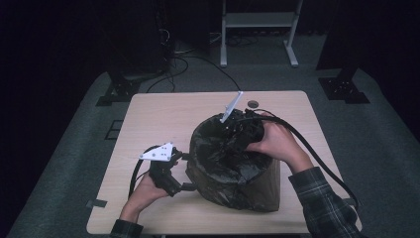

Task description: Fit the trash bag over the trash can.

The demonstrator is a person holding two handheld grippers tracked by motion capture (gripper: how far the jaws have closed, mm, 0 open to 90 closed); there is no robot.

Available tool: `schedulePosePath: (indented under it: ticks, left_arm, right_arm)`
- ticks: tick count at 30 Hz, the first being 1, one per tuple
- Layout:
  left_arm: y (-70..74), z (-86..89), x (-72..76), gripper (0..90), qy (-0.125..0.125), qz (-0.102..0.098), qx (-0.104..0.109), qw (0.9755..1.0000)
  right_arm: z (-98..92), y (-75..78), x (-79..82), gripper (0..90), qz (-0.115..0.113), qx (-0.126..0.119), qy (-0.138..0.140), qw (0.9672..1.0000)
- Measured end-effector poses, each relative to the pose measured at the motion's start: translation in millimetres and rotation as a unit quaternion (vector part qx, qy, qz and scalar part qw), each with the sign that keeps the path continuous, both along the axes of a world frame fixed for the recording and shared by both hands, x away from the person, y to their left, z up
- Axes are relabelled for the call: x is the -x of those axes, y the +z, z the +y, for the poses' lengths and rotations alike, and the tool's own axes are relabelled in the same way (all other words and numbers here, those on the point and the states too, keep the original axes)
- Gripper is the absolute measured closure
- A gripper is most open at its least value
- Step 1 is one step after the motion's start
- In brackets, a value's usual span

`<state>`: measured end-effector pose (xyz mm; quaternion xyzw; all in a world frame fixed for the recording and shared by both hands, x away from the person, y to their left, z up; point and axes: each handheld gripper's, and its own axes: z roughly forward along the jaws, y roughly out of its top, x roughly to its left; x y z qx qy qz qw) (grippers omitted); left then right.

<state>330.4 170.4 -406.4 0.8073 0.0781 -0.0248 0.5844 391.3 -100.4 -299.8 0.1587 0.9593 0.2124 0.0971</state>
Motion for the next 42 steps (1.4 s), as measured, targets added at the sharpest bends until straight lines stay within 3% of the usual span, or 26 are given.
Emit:
schedulePosePath:
  ticks: [5,9,13,15,19,21,26,33,38,42]
  left_arm:
    - [1.4,3.6,0.2,0.0,0.003,0.0,-0.001,1.0]
    - [2.9,8.6,1.5,0.0,0.011,0.001,0.002,0.9999]
    - [5.7,15.3,2.6,0.0,0.019,-0.001,0.002,0.9998]
    - [6.2,18.5,3.6,0.0,0.021,0.0,0.0,0.9998]
    - [6.0,27.3,7.0,0.0,0.032,0.0,-0.007,0.9995]
    - [4.8,31.5,9.0,0.0,0.039,0.002,-0.009,0.9992]
    - [1.1,41.7,16.5,0.0,0.053,0.004,-0.03,0.9981]
    - [-6.5,58.6,29.4,0.0,0.076,0.007,-0.06,0.9953]
    - [-19.0,69.0,37.8,0.0,0.102,0.011,-0.108,0.9889]
    - [-31.4,76.2,42.5,0.0,0.117,0.019,-0.138,0.9833]
  right_arm:
    - [-6.5,10.1,7.4,9.9,-0.007,-0.029,0.012,0.9995]
    - [-20.7,21.8,14.5,9.9,-0.014,-0.08,0.015,0.9966]
    - [-48.9,33.1,22.5,9.9,-0.031,-0.134,0.006,0.9905]
    - [-59.9,35.5,25.5,9.9,-0.034,-0.149,-0.001,0.9883]
    - [-94.3,37.5,34.9,9.8,-0.051,-0.189,-0.021,0.9804]
    - [-108.3,35.9,39.7,9.9,-0.061,-0.196,-0.029,0.9782]
    - [-148.7,25.7,53.8,9.9,-0.071,-0.224,-0.06,0.9702]
    - [-190.3,-2.2,70.2,9.9,-0.071,-0.239,-0.093,0.9641]
    - [-212.4,-31.1,80.1,9.9,-0.069,-0.243,-0.115,0.9606]
    - [-223.3,-58.4,87.2,9.9,-0.071,-0.238,-0.129,0.96]
